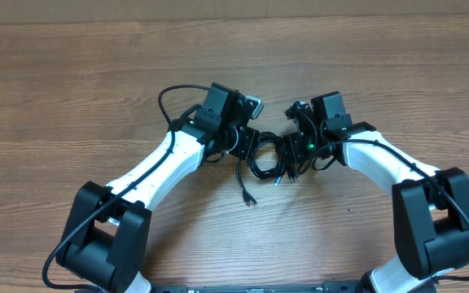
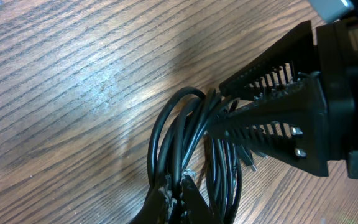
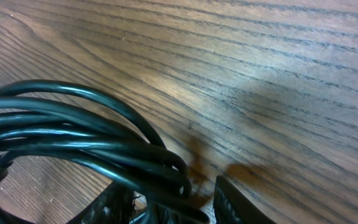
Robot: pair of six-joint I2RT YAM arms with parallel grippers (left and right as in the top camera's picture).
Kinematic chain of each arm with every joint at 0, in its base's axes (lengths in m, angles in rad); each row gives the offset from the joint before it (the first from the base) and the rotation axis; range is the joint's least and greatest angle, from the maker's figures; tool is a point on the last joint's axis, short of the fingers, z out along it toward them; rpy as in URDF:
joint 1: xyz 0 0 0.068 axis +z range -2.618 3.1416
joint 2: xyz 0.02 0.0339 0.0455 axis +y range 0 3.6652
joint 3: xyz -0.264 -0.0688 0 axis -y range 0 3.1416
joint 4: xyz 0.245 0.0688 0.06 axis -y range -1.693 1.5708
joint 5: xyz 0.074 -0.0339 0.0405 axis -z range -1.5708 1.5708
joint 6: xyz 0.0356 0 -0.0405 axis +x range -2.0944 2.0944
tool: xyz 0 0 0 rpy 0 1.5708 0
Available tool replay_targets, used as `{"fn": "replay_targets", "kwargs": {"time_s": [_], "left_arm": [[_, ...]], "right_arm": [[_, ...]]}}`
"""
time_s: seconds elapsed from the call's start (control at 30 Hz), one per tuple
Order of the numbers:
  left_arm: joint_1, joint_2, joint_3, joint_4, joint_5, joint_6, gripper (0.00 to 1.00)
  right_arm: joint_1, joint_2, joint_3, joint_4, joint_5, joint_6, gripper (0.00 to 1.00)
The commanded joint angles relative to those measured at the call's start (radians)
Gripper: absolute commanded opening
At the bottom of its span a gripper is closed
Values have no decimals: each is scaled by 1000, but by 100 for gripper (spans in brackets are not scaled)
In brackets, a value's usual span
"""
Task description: Untangle cables
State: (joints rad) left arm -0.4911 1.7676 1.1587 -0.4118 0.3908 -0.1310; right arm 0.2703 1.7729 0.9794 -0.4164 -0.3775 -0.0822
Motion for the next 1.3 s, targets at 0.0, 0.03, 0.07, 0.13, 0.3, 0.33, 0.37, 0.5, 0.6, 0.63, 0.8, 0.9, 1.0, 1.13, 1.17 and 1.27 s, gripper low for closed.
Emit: {"fn": "replay_targets", "kwargs": {"time_s": [0.0,0.03,0.07,0.13,0.3,0.33,0.37,0.5,0.6,0.63,0.8,0.9,1.0,1.13,1.17,1.27], "left_arm": [[0,-29,30,5,28,-8,4],[0,-29,30,5,28,-8,4],[0,-29,30,5,28,-8,4],[0,-29,30,5,28,-8,4],[0,-29,30,-4,1,-8,4],[1,-29,30,-10,-17,-8,4],[1,-29,30,-22,-55,-8,4],[14,-29,30,-87,-256,-34,4],[47,-29,30,-109,-329,-73,4],[64,-29,30,-109,-327,-87,4],[142,-29,30,-106,-213,-140,4],[154,-29,30,-81,-100,-138,4],[144,-29,30,-52,-28,-138,4],[128,-29,30,-20,40,-154,8],[127,-29,30,-16,50,-164,11],[125,-29,30,3,55,-201,20]], "right_arm": [[5,10,-6,19,-6,-4,34],[5,10,-6,23,-6,2,28],[5,10,-6,24,-7,3,23],[5,10,-6,23,-7,3,4],[-13,3,12,8,-4,25,4],[-21,-2,19,2,2,41,4],[-37,-12,34,-10,10,69,4],[-129,-80,97,-81,53,161,4],[-195,-127,123,-136,163,274,4],[-216,-140,126,-148,179,299,4],[-284,-186,126,-212,123,317,4],[-275,-187,126,-276,76,310,4],[-235,-187,126,-346,40,311,4],[-154,-187,126,-509,-5,327,4],[-135,-187,126,-546,-21,326,4],[-80,-187,126,-636,-37,317,4]]}}
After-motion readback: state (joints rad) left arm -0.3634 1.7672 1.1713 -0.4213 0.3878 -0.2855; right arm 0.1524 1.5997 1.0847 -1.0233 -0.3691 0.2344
